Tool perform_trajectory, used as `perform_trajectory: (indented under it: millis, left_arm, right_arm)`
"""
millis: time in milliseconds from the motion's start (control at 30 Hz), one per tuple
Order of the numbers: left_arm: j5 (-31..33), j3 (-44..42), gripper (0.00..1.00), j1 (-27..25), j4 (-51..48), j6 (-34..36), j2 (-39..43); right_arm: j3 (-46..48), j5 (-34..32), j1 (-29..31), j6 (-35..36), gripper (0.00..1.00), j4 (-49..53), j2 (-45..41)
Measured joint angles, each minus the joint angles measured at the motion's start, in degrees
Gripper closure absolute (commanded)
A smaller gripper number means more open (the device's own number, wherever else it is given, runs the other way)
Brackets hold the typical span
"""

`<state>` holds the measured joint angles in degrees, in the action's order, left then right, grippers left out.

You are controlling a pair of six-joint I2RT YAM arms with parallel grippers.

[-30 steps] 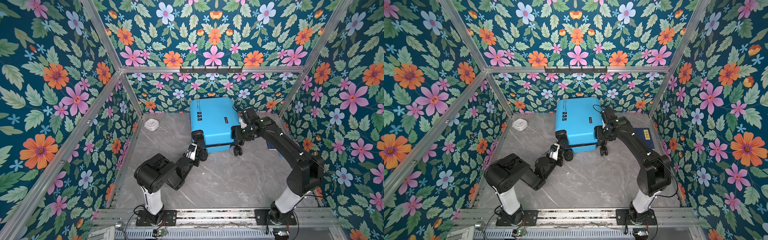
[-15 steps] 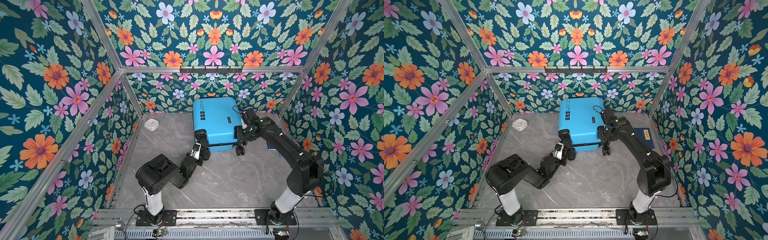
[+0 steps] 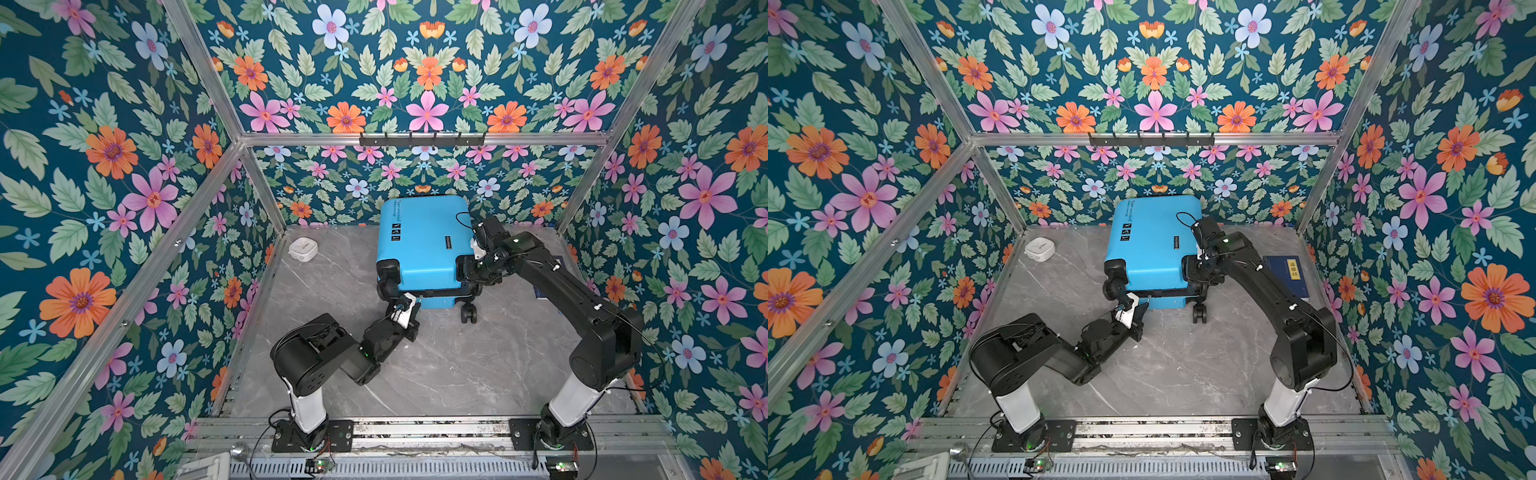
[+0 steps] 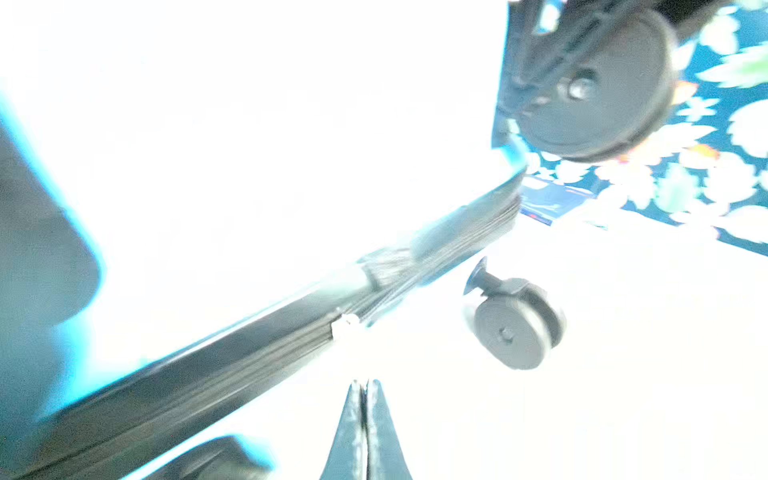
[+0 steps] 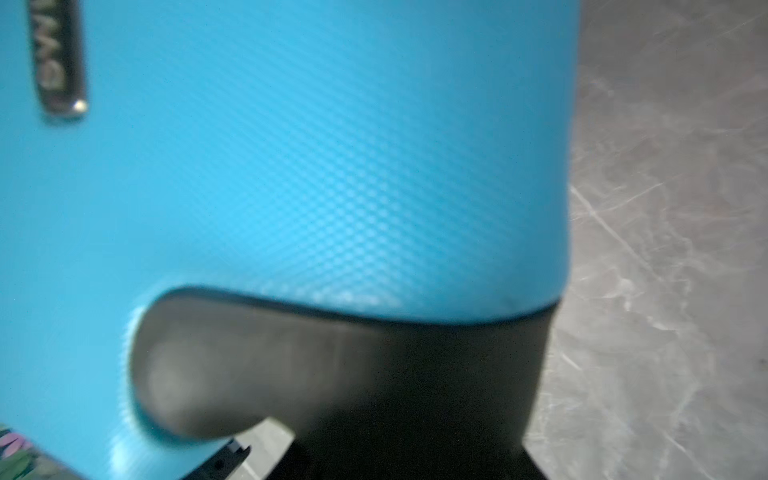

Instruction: Pack the luggage

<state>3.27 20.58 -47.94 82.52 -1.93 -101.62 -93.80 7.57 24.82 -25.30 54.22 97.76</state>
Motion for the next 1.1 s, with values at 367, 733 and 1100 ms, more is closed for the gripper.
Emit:
perform_trajectory:
  millis: [367, 733, 1100]
  left_arm:
    - [-3.02, -0.79, 1.00, -1.44, 1.46, 0.35, 1.46]
    - [-6.69, 7.10, 1.00, -10.40, 1.79, 0.35, -3.78]
    - [-0.66, 5.62, 0.60, -12.81, 1.95, -2.51, 0.37]
  right_arm:
    - [3.43, 4.26, 0.90, -1.95, 0.97, -2.19, -1.73]
    - [5.60, 6.97, 3.89, -6.21, 0.98, -7.13, -1.73]
    - [5.90, 6.19, 4.76, -7.08, 0.69, -7.78, -1.60]
